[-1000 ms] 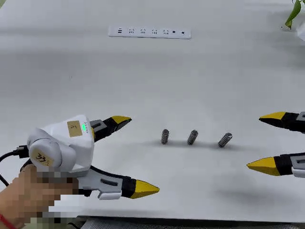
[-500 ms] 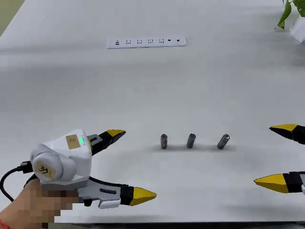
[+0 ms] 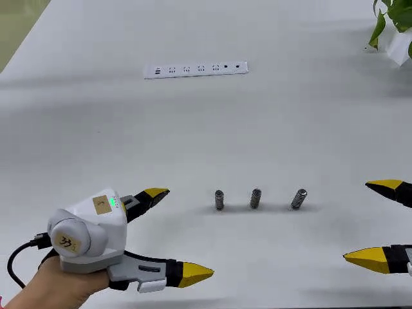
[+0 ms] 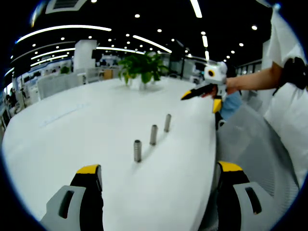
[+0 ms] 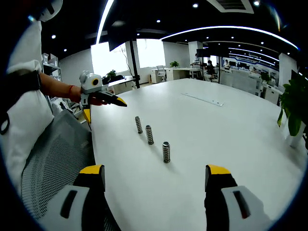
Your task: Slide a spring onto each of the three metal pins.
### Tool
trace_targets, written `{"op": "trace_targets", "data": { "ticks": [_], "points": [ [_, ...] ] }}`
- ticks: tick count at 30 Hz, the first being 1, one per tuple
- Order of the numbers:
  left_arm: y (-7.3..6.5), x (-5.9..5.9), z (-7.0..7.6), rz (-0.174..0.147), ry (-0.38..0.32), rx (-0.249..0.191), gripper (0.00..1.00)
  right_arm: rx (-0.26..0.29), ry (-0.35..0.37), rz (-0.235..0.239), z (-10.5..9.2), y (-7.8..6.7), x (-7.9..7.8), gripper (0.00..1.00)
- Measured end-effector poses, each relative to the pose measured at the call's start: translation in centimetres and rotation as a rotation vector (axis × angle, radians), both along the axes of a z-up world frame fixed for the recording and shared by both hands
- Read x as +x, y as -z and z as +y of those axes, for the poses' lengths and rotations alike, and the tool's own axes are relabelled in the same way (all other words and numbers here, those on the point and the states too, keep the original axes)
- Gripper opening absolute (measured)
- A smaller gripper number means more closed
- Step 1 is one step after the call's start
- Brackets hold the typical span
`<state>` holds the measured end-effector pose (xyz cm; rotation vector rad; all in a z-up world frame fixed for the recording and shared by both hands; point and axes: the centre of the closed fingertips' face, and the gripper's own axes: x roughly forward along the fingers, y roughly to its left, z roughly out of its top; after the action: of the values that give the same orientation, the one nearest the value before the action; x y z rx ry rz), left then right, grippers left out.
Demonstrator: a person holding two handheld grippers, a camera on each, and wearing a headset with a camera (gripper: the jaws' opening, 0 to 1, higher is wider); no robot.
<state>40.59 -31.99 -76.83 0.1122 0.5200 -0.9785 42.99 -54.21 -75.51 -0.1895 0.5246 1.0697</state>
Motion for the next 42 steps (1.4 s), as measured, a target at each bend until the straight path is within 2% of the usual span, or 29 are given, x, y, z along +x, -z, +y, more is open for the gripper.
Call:
{"op": "trace_targets", "data": {
  "ticks": [42],
  "points": [
    [-0.07, -0.15, -0.22, 0.0, 0.008, -0.006, 1.0, 0.006, -0.012, 0.001, 0.79, 0.03, -0.06, 0.84]
  ]
}}
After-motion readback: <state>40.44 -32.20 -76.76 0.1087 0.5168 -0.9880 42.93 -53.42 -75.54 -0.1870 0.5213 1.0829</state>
